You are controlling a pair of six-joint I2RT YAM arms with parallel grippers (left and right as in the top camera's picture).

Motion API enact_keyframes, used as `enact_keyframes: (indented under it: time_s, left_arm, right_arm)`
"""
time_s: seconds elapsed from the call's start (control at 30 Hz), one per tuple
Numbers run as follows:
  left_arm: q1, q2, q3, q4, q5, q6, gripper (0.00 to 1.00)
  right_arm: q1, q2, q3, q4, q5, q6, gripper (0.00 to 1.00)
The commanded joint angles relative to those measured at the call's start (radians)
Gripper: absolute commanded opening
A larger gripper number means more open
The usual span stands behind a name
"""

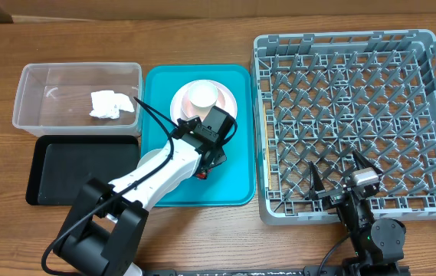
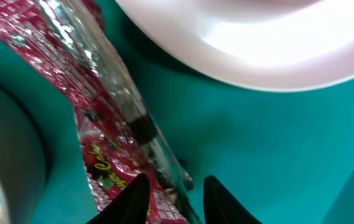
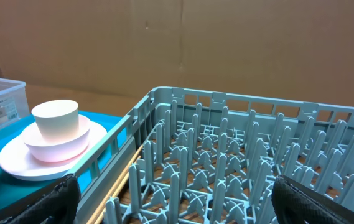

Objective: Sort waste into correct bins and load items into the dishwasher
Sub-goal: 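Lower the left gripper and grasp the red snack wrapper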

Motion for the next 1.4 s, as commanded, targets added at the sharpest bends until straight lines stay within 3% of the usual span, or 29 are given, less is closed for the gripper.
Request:
enact_keyframes:
  time_s: [0.0,0.53,0.77,0.83,1.0,1.37]
  left_arm:
    - [-0.024,0.010,-0.008,-0.001,0.011,-0.017,0.29]
    - [-0.034,0.010,-0.034,-0.039,-0.007,-0.018,0.32]
    - [-0.034,0.010,-0.093,0.039,-0.007,-0.018,0.33]
    - [-0.034,0.010,-0.106,0.054,-0.008,-0.018,0.30]
    - [-0.034,0.010,-0.112,0.061,-0.007,-0.018,0.04]
    - [-0.032,-0.033,-0.006,0.025,0.082,0.032,0.04]
  right_arm:
    - [-0.004,-0.012,-0.010,0.006,-0.006,-0.001,1.00]
    - [-0.004,-0.012,-0.010,0.006,-0.006,0.000,1.00]
    - [-0.004,-0.012,-0.010,0.006,-0.006,0.000,1.00]
    - [-0.004,-0.012,-0.010,0.006,-0.006,0.000,1.00]
    - [-0.004,-0.012,-0.010,0.006,-0.006,0.000,1.00]
    - [-0.004,-0.012,-0.010,0.006,-0.006,0.000,1.00]
